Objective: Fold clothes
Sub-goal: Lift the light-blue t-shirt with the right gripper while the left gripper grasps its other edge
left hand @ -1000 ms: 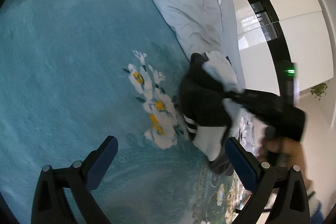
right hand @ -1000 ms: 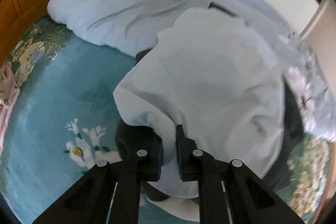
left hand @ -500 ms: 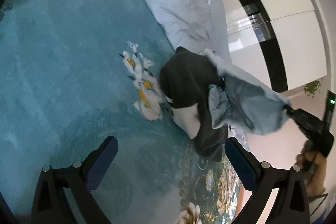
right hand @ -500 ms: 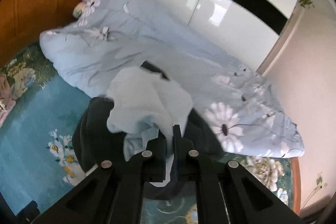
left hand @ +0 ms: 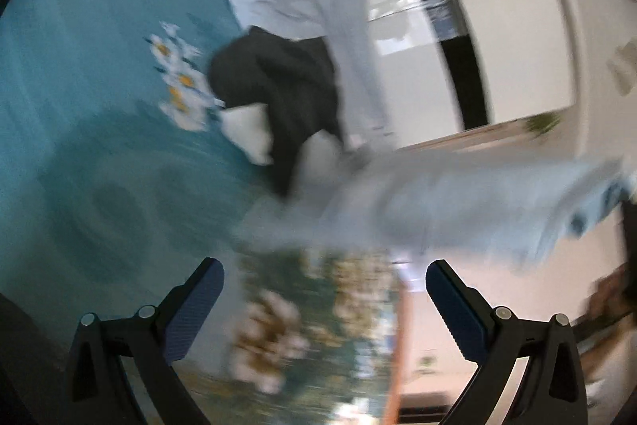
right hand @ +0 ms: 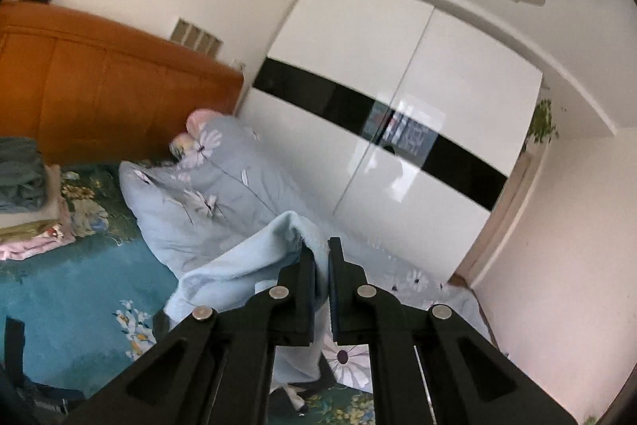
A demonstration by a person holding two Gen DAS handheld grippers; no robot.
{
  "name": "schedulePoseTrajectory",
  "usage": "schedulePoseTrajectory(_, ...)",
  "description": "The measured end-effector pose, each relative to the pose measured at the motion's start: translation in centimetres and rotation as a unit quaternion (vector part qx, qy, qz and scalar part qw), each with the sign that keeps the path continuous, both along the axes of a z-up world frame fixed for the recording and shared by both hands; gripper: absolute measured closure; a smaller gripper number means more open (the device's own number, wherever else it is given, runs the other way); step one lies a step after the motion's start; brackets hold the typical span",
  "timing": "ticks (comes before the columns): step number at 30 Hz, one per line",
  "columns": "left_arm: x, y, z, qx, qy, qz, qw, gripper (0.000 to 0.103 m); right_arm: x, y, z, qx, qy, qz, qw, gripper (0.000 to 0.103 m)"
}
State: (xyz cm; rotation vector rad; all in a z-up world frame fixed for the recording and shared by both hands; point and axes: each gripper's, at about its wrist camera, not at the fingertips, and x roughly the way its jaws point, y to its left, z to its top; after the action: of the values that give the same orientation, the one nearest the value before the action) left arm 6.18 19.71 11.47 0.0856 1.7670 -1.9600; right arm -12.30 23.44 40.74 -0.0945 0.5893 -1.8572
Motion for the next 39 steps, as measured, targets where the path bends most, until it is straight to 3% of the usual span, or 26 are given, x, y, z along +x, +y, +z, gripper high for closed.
schedulePoseTrajectory(2, -0.2, 1.0, 0.0, 0.021, 0.041, -0.01, 0.9989, 0.0, 0.3, 1.6, 0.1, -0.001, -0.006, 0.006, 1.0, 0.098)
schedulePoseTrajectory(6, -1.4, 3.2, -0.7, 0.06, 0.058, -0.043, 0.9956, 0.001, 1.0, 4.1, -0.7, 0.005, -0.012, 0.011, 1.0, 0.098)
schedulePoseTrajectory(10, -1.9, 4.1, -1.3, 0.08, 0.03, -0.054, 0.9949, 0.001, 1.1, 5.0, -2.1, 0.015, -0.015, 0.011, 1.0, 0.098)
schedulePoseTrajectory(14, -1.9, 4.9, -3.2, 0.127, 0.048, -0.049, 0.9895, 0.001, 0.5, 5.7, -2.3, 0.008, -0.031, 0.001, 0.999, 0.098)
schedulePoseTrajectory(17, -2.4, 5.7, -4.0, 0.159, 0.095, -0.051, 0.9813, 0.001, 0.3, 6.2, -1.9, -0.004, -0.041, -0.005, 0.999, 0.098)
schedulePoseTrajectory(21, -3.7, 5.6, -5.2, 0.207, 0.189, -0.043, 0.9588, 0.001, 0.5, 6.4, -1.4, -0.01, -0.043, 0.002, 0.999, 0.098)
schedulePoseTrajectory(24, -4.1, 5.0, -5.5, 0.215, 0.201, -0.029, 0.9552, 0.004, 0.8, 6.4, -1.5, -0.012, -0.036, 0.004, 0.999, 0.098)
schedulePoseTrajectory(26, -4.1, 4.6, -5.6, 0.216, 0.203, -0.02, 0.9548, 0.02, 0.9, 6.3, -1.7, -0.01, -0.037, 0.007, 0.999, 0.098)
schedulePoseTrajectory(28, -3.7, 4.3, -5.4, 0.213, 0.211, -0.014, 0.9539, 0.031, 0.9, 6.1, -2.1, -0.004, -0.038, 0.008, 0.999, 0.098)
schedulePoseTrajectory(31, -3.1, 3.9, -6.2, 0.212, 0.191, -0.006, 0.9584, 0.042, 0.6, 5.7, -2.7, 0.005, -0.043, 0.008, 0.999, 0.098)
schedulePoseTrajectory(32, -3.0, 3.7, -6.6, 0.216, 0.182, -0.002, 0.9593, 0.056, 0.4, 5.6, -3.0, 0.008, -0.05, 0.007, 0.999, 0.098)
schedulePoseTrajectory(35, -2.9, 3.7, -8.4, 0.243, 0.187, 0.01, 0.9519, 0.079, -0.2, 5.2, -3.6, 0.017, -0.069, 0.004, 0.997, 0.098)
schedulePoseTrajectory(38, -2.9, 3.1, -8.2, 0.223, 0.166, 0.016, 0.9605, 0.097, -0.8, 4.9, -4.1, 0.026, -0.081, 0.0, 0.996, 0.098)
schedulePoseTrajectory(39, -2.8, 2.8, -7.6, 0.211, 0.157, 0.019, 0.9646, 0.098, -0.9, 4.9, -4.1, 0.027, -0.08, -0.002, 0.996, 0.098)
